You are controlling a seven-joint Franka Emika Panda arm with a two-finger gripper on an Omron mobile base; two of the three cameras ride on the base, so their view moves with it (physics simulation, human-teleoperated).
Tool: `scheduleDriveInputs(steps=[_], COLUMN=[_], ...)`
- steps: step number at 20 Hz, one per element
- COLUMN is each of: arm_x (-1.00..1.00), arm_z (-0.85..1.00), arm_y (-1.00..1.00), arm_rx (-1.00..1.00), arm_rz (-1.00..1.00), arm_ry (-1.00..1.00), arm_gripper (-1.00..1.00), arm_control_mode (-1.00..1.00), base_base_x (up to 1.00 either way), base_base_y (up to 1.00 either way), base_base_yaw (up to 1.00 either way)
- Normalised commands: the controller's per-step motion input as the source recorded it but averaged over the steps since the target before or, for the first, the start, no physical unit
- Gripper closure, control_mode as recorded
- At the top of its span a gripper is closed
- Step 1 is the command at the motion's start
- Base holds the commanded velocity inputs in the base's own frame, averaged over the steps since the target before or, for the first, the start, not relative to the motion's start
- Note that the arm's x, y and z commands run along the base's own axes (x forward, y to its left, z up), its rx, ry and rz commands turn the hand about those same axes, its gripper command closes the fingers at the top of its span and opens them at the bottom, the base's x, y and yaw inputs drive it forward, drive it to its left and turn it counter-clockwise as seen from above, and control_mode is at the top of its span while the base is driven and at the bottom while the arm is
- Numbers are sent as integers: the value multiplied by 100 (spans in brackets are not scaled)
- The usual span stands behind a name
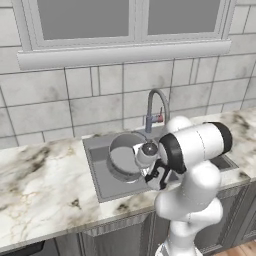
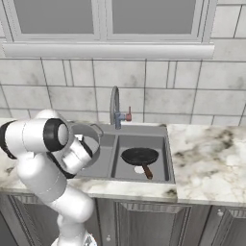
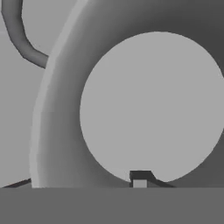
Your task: Move the pot and pan from the stove into the sink.
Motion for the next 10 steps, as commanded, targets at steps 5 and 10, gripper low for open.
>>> scheduleDriveInputs(steps=[5, 10], arm_x=[1, 0], arm_z=[87, 100], arm_y=[17, 17], arm_rx=[0, 0], arm_rz=[0, 0], arm_ry=[3, 7], arm_gripper=[-100, -100], arm_control_mode=[-100, -100], base_base_x=[0, 0], base_base_y=[0, 0], base_base_yaw=[0, 0])
